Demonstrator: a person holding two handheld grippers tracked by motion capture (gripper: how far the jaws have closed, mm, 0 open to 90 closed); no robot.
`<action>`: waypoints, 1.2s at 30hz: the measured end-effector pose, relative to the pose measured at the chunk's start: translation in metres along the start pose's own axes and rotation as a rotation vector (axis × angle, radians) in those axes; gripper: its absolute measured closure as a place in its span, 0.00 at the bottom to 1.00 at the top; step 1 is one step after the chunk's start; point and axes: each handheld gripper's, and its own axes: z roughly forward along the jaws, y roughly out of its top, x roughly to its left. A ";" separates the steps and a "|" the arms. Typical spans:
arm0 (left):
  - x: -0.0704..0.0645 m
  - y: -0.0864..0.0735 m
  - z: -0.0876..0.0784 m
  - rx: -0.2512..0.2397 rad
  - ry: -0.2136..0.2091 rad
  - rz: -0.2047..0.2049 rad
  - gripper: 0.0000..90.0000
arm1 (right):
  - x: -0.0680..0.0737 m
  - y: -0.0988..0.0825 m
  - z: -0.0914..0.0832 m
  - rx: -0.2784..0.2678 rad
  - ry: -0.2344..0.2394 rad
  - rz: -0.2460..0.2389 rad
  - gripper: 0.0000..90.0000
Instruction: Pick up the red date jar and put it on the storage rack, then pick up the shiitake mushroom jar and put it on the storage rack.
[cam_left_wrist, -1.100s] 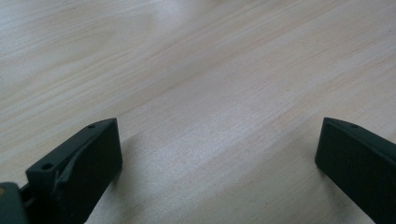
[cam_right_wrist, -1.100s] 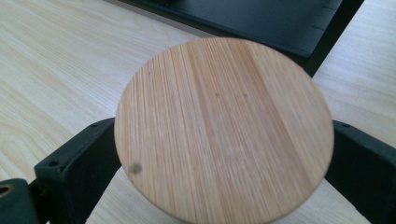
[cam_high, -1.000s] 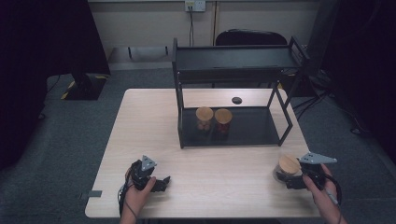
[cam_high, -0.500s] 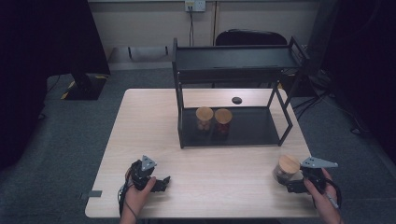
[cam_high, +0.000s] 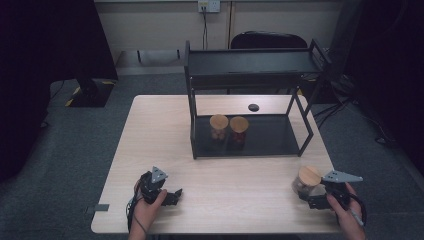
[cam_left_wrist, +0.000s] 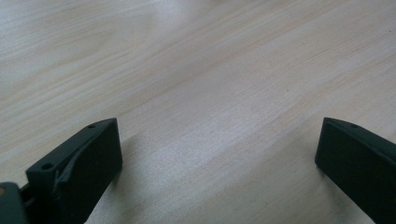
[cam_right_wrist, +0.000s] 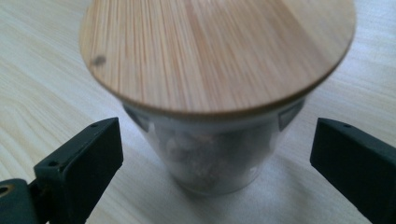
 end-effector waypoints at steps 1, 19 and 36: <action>0.000 0.000 0.000 -0.001 0.000 -0.001 0.00 | 0.000 -0.001 0.000 0.001 0.002 0.001 0.02; 0.000 0.000 0.000 0.000 0.000 0.000 0.00 | -0.002 -0.003 -0.001 -0.009 0.002 0.012 0.02; 0.000 0.000 0.000 0.000 0.000 -0.001 0.00 | -0.004 -0.001 -0.001 -0.040 -0.017 0.013 0.04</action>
